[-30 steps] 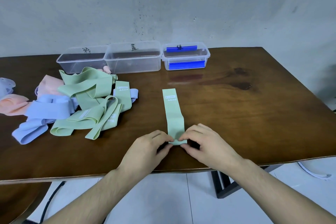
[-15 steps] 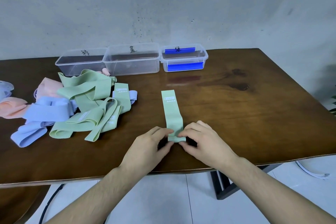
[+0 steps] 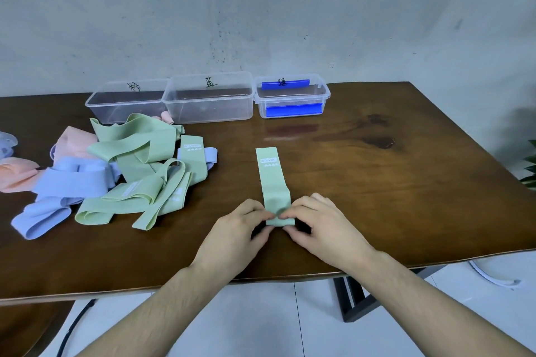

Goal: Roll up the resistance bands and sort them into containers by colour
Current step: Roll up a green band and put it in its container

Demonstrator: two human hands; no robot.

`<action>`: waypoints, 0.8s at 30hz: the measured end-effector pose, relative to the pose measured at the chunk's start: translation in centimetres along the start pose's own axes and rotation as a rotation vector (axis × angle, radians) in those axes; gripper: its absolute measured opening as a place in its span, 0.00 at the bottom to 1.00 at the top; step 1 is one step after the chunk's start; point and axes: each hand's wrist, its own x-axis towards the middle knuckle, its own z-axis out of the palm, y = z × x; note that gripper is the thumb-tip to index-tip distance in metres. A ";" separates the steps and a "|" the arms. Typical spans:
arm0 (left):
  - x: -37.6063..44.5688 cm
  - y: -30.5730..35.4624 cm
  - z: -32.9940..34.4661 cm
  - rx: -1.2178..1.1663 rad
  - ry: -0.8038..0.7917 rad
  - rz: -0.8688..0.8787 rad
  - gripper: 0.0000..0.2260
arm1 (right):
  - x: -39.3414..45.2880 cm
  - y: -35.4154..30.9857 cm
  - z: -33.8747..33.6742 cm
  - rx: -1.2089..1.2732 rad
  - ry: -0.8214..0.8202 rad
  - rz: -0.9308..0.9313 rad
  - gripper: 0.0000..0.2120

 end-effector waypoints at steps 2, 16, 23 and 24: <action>0.0 0.1 -0.1 -0.008 -0.015 0.010 0.11 | 0.2 0.0 0.0 -0.007 -0.006 0.003 0.10; 1.2 -0.3 -0.3 0.006 -0.050 -0.026 0.12 | 0.5 0.0 -0.1 -0.038 0.008 0.023 0.11; 1.3 -0.3 0.0 0.006 -0.024 -0.030 0.09 | 0.8 -0.1 -0.3 -0.080 0.015 0.023 0.12; 1.3 -0.3 0.0 0.006 -0.018 -0.027 0.09 | 0.8 -0.1 -0.3 -0.082 0.012 0.017 0.13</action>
